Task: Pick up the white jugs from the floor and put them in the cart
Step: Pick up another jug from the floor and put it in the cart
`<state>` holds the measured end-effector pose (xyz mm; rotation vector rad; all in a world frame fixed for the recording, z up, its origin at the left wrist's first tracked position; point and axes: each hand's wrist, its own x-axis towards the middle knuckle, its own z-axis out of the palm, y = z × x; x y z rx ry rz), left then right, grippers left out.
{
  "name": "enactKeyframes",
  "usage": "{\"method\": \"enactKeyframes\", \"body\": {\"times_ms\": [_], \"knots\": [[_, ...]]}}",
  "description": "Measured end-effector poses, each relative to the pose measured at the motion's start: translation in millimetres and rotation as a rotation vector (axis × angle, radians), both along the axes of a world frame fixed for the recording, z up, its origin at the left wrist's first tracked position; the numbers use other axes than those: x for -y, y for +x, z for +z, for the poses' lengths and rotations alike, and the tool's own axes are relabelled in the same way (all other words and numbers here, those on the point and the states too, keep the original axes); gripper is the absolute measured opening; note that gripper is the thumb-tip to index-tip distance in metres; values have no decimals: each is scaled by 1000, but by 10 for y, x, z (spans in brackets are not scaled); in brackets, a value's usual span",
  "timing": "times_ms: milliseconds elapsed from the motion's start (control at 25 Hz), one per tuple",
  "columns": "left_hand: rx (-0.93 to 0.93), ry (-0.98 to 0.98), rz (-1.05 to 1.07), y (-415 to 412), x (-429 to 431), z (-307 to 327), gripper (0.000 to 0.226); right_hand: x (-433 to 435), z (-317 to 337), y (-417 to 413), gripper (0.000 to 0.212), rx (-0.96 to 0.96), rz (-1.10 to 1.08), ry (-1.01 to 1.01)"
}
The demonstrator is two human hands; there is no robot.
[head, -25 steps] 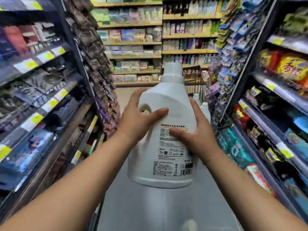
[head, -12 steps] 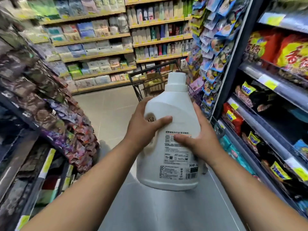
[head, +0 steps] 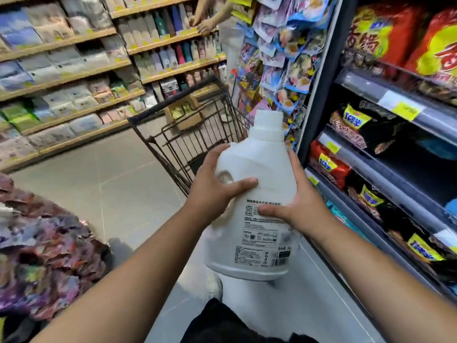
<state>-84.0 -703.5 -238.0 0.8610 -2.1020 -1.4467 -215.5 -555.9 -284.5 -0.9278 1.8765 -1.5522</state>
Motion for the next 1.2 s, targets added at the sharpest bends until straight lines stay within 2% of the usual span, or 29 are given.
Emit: {"method": "enactKeyframes", "body": {"times_ms": [200, 440, 600, 920, 1040, 1200], "knots": [[60, -7, -260, -510, 989, -311, 83, 720, -223, -214, 135, 20, -212, 82], [115, 14, -506, -875, 1732, -715, 85, 1271, -587, -248, 141, 40, -418, 232], [152, 24, -610, -1030, 1895, -1004, 87, 1385, -866, -207, 137, 58, -501, 346], [168, -50, -749, -1394, 1961, -1330, 92, 1380, -1204, -332, 127, 80, -669, 332], [182, -61, -772, -1437, 2007, -1469, 103, 1410, -1203, -344, 123, 27, -646, 387], [260, -64, -776, -1391, 2059, -1712, 102, 1467, -1309, -289, 124, -5, -575, 498]]}}
